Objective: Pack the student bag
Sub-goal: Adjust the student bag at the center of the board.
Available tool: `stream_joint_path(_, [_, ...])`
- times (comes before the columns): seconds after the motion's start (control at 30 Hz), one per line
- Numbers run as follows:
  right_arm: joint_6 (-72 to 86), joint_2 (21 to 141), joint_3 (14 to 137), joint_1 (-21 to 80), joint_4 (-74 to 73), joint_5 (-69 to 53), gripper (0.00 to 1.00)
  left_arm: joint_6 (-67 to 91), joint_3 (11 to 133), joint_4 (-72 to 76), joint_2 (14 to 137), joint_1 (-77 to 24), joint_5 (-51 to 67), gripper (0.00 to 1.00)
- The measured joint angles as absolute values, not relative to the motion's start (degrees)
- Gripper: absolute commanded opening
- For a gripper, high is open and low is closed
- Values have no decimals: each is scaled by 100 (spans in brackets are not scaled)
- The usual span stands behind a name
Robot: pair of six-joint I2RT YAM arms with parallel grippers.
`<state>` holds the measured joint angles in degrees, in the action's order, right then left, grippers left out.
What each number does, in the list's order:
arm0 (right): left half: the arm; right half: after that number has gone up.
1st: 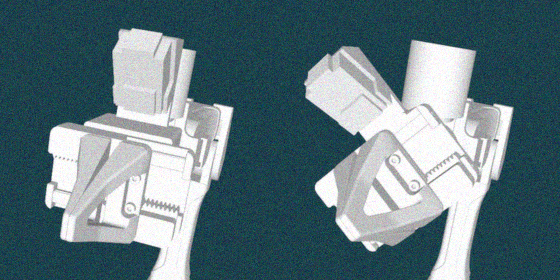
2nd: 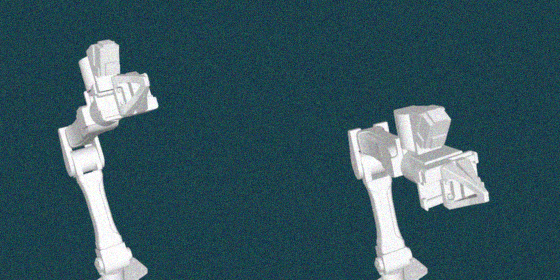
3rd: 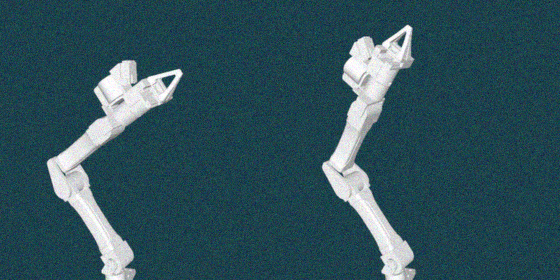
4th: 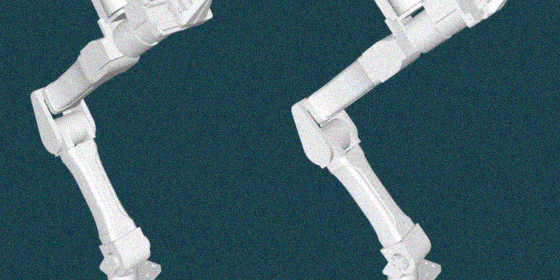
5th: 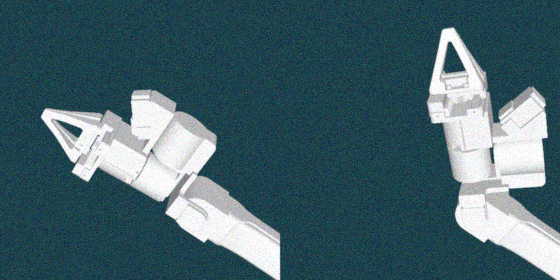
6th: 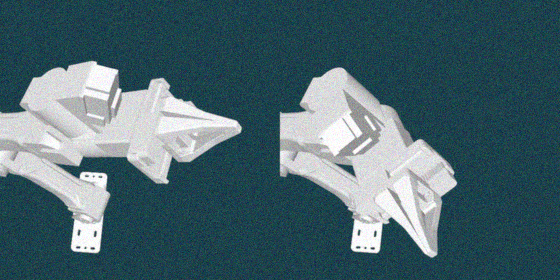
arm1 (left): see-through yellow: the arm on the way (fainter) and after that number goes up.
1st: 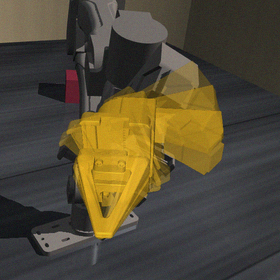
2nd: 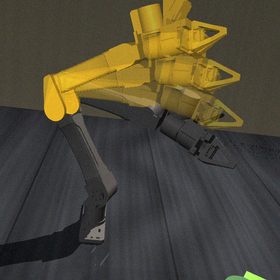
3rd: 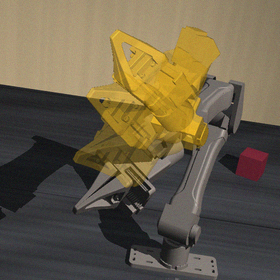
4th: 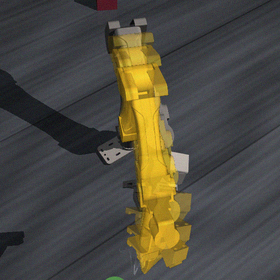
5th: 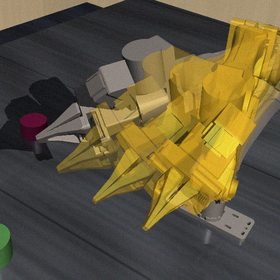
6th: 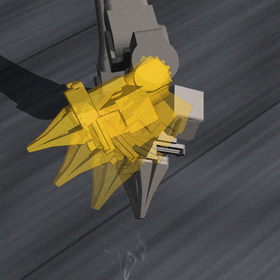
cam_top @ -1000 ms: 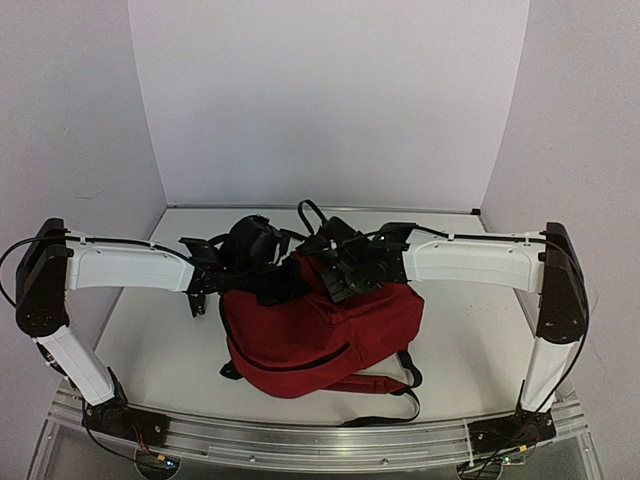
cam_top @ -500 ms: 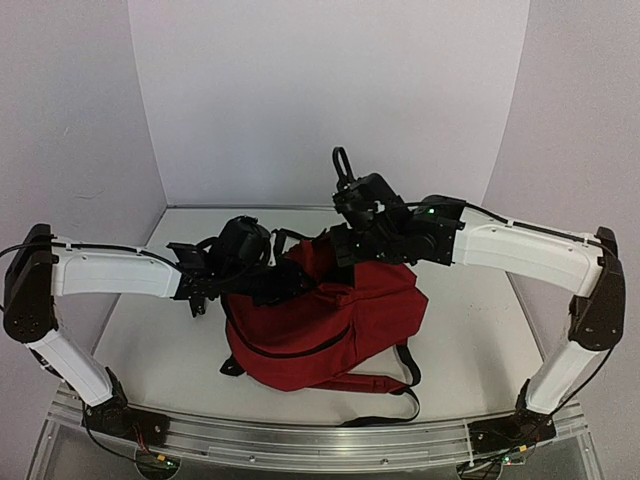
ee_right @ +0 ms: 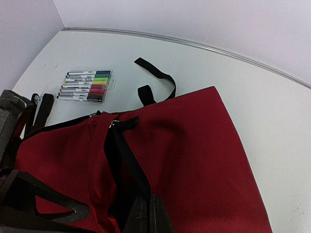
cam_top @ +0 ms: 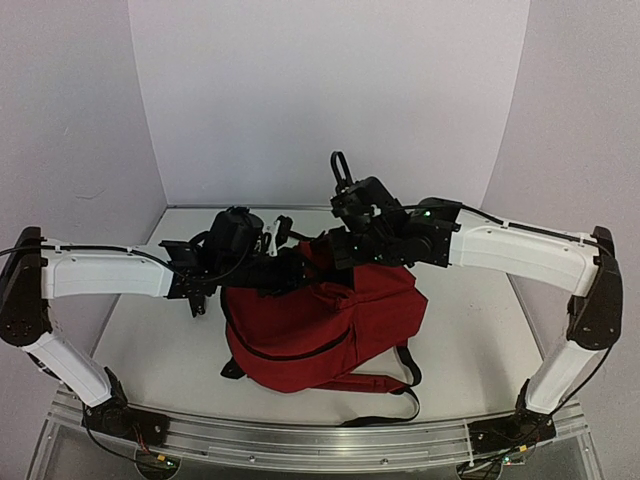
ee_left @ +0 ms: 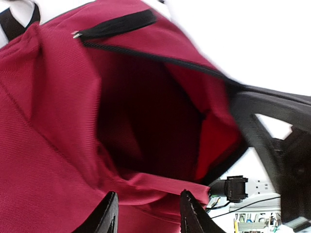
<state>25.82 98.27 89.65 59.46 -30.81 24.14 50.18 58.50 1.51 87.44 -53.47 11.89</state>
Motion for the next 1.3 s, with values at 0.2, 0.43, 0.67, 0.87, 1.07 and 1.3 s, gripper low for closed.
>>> stream_joint_path(0.2, [2600, 9830, 8965, 5946, -3076, 2405, 0, 4926, 5860, 198, 8725, -5358, 1247, 24])
stream_joint_path(0.43, [2693, 9830, 8965, 5946, -3060, 2333, 0, 4901, 6329, 219, 9481, -5358, 1383, 17])
stream_joint_path(0.67, [2745, 9824, 8965, 5946, -3048, 2310, 0, 5051, 6413, 449, 10054, -5360, 1444, 16])
stream_joint_path(0.87, [2755, 9824, 8965, 5942, -3048, 2327, 0, 5101, 6396, 464, 10061, -5366, 1436, 20])
stream_joint_path(1.07, [2791, 9824, 8965, 5944, -3045, 2350, 0, 4813, 6667, -112, 9924, -5399, 1311, 49])
stream_joint_path(1.3, [2851, 9783, 8911, 5942, -3035, 2417, 0, 4370, 6751, -1482, 8689, -5312, 756, 76])
